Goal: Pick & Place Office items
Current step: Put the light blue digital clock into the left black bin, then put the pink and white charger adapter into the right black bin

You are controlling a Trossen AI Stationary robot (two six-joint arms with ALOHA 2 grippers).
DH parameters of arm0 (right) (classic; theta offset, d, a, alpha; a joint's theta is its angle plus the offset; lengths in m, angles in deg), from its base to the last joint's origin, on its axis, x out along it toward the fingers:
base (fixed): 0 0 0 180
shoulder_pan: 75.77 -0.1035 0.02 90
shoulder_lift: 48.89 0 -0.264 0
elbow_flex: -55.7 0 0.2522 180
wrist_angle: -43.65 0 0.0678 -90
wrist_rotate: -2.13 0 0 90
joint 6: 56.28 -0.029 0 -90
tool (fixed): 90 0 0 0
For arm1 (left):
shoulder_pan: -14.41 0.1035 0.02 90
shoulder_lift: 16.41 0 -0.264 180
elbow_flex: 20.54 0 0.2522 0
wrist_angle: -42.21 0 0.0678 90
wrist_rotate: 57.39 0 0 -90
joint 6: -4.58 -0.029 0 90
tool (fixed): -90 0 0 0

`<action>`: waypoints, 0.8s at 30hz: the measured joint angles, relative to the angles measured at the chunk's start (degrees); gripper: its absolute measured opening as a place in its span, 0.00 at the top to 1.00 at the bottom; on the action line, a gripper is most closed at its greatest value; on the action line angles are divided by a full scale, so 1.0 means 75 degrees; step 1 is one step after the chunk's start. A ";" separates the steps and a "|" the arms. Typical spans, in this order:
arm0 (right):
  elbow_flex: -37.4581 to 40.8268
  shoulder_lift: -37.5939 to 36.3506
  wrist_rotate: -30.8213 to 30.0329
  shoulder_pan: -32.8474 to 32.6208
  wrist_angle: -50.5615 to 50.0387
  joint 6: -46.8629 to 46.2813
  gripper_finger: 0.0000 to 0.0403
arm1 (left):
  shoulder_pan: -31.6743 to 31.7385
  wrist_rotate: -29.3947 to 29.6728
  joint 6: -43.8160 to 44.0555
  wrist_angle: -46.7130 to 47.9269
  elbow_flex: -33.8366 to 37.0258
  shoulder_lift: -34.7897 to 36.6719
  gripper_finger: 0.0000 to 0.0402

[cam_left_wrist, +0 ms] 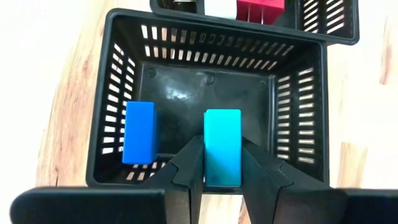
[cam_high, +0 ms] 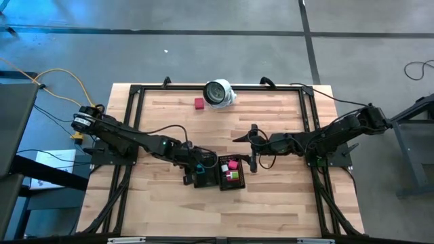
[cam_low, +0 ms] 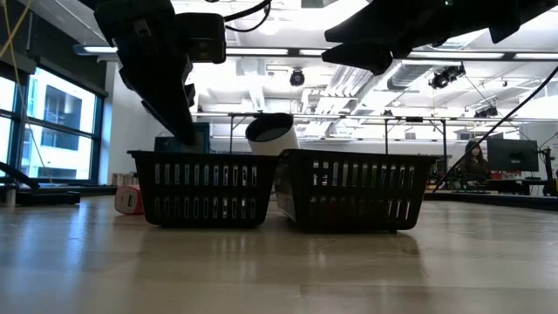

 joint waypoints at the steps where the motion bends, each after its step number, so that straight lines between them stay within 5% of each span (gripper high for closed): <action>1: 0.0000 0.0000 0.0001 -0.0001 0.0000 0.0000 0.35 | 0.0000 0.0000 0.0000 -0.0013 0.0000 0.0000 0.80; 24: 0.0000 0.0000 0.0201 -0.0001 -0.0009 -0.0058 0.35 | 0.0001 -0.0082 0.0117 -0.0030 0.0003 0.0000 0.71</action>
